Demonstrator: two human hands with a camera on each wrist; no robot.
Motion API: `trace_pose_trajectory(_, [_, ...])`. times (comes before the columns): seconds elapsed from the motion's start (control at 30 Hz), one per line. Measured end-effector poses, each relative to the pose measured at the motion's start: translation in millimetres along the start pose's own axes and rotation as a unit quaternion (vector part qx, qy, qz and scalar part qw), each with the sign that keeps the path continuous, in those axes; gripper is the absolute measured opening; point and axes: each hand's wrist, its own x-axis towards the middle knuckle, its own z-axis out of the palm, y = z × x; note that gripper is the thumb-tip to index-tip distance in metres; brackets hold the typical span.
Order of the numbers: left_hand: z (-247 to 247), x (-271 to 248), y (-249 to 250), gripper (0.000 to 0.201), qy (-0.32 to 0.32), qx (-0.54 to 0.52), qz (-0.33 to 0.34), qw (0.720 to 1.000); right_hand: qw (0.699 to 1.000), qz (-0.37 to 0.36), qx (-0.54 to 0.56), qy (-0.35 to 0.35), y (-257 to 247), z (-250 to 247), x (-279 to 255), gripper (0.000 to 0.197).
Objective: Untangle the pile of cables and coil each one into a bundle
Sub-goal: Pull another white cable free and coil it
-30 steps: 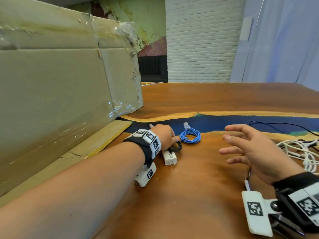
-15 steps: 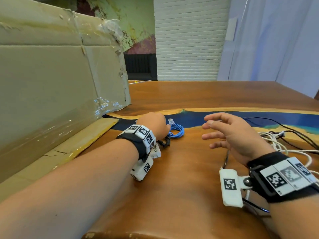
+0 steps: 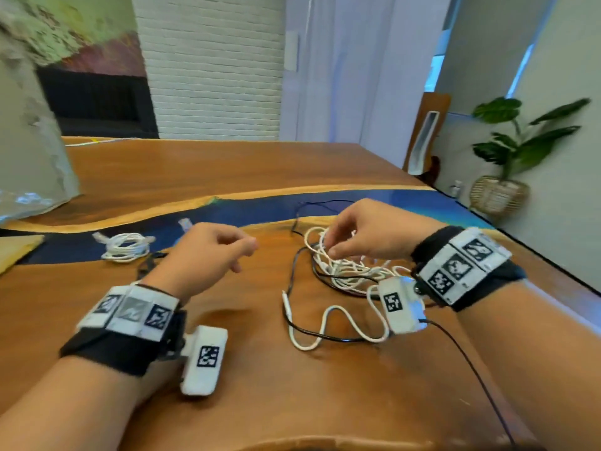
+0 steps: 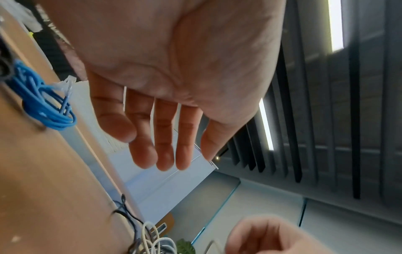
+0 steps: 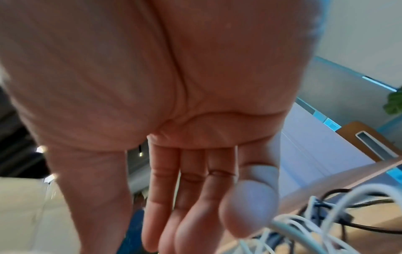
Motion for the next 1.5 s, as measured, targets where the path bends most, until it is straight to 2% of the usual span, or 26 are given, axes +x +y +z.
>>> trace_pose_trajectory(0.1, [4, -2, 2, 0.021, -0.003, -0.046, 0.000, 0.999, 0.990, 0.021, -0.134, -0.034, 7, 14, 4, 0.032])
trace_pose_trajectory(0.2, [10, 0, 8, 0.016, -0.017, -0.058, -0.007, 0.998, 0.964, 0.049, -0.250, -0.078, 18, 36, 14, 0.051])
trace_pose_trajectory(0.3, [23, 8, 13, 0.009, -0.065, -0.045, -0.029, 0.996, 0.947, 0.063, -0.311, -0.052, 23, 52, 24, 0.033])
trace_pose_trajectory(0.37, [34, 15, 15, 0.019, -0.102, -0.036, -0.047, 0.993, 0.951, 0.068, -0.300, -0.017, 24, 52, 28, 0.021])
trace_pose_trajectory(0.43, [42, 24, 16, 0.039, -0.129, -0.042, -0.067, 0.989, 0.969, 0.069, -0.236, 0.013, 25, 42, 30, 0.015])
trace_pose_trajectory(0.53, [47, 35, 17, 0.071, -0.155, -0.079, -0.097, 0.980, 0.993, 0.051, -0.055, 0.090, 25, 17, 25, 0.013])
trace_pose_trajectory(0.6, [51, 41, 17, 0.085, -0.185, -0.107, -0.103, 0.971, 0.987, 0.021, 0.046, 0.151, 23, -1, 18, 0.014])
trace_pose_trajectory(0.67, [59, 44, 15, 0.091, -0.217, -0.084, -0.089, 0.969, 0.965, 0.006, 0.146, 0.219, 25, -18, 12, 0.015])
trace_pose_trajectory(0.8, [74, 44, 21, 0.079, -0.216, 0.010, -0.057, 0.975, 0.910, 0.012, 0.291, 0.295, 41, -46, 1, 0.019])
trace_pose_trajectory(0.9, [81, 43, 41, 0.067, -0.208, 0.044, -0.029, 0.977, 0.894, 0.010, 0.343, 0.287, 54, -56, -10, 0.019])
trace_pose_trajectory(0.97, [88, 44, 56, 0.048, -0.216, 0.034, -0.029, 0.975, 0.894, 0.006, 0.358, 0.271, 58, -55, -15, 0.019])
trace_pose_trajectory(1.03, [96, 47, 69, 0.039, -0.210, -0.039, -0.062, 0.975, 0.907, 0.019, 0.338, 0.251, 62, -52, -18, 0.018])
trace_pose_trajectory(1.1, [103, 51, 80, 0.030, -0.181, -0.141, -0.107, 0.967, 0.936, 0.053, 0.270, 0.220, 66, -47, -20, 0.016])
trace_pose_trajectory(1.17, [103, 53, 89, 0.020, -0.144, -0.200, -0.125, 0.961, 0.965, 0.093, 0.198, 0.148, 69, -39, -23, 0.020])
trace_pose_trajectory(1.27, [101, 55, 95, 0.017, -0.115, -0.247, -0.113, 0.955, 0.963, 0.133, 0.231, 0.036, 71, -26, -27, 0.033])
trace_pose_trajectory(1.33, [98, 56, 94, 0.019, -0.106, -0.245, -0.103, 0.958, 0.969, 0.136, 0.204, 0.014, 73, -17, -23, 0.027])
trace_pose_trajectory(1.4, [94, 55, 90, 0.022, -0.099, -0.203, -0.089, 0.970, 0.989, 0.127, 0.063, 0.039, 75, -8, -15, 0.025])
trace_pose_trajectory(1.47, [90, 52, 85, 0.023, -0.103, -0.156, -0.081, 0.979, 0.987, 0.119, -0.088, 0.057, 80, 0, -7, 0.050])
trace_pose_trajectory(1.5, [89, 50, 82, 0.023, -0.110, -0.140, -0.083, 0.981, 0.983, 0.126, -0.132, 0.034, 84, 4, -3, 0.058])
